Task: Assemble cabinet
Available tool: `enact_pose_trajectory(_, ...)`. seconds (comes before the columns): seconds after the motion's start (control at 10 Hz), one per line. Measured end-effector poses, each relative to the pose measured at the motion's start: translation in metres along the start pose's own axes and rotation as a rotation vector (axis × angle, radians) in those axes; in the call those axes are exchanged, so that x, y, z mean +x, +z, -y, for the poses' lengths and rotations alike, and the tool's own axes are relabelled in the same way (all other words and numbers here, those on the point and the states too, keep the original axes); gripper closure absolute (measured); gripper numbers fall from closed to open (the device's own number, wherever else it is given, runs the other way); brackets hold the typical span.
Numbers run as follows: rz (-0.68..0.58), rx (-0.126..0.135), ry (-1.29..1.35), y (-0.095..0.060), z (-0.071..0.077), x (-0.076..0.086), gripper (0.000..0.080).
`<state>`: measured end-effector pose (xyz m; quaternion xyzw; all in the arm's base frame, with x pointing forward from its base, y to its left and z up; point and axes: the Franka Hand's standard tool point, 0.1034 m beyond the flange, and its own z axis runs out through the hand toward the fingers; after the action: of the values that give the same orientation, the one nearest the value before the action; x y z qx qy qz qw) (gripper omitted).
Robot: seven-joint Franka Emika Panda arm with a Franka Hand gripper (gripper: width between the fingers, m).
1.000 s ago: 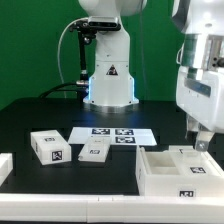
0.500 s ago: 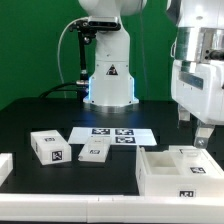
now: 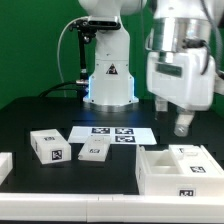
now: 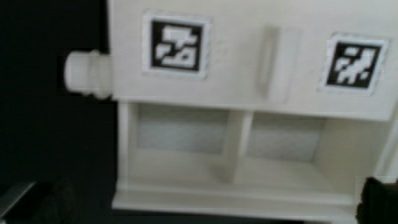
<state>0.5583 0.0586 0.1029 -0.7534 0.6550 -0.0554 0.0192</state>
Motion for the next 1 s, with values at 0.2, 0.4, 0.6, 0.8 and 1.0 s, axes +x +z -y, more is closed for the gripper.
enact_pose_trajectory(0.2, 0.006, -0.003, 0.009, 0.0, -0.008, 0.001, 0.0002)
enact_pose_trajectory(0.4, 0.005, -0.005, 0.008, 0.001, -0.008, 0.001, 0.0002)
enact_pose_trajectory(0.6, -0.019, 0.023, 0.015, 0.008, -0.023, 0.007, 0.0002)
enact_pose_trajectory(0.8, -0.04, 0.028, 0.025, 0.018, -0.065, 0.021, 0.0002)
enact_pose_trajectory(1.0, -0.049, 0.025, 0.04, 0.023, -0.067, 0.022, 0.0002)
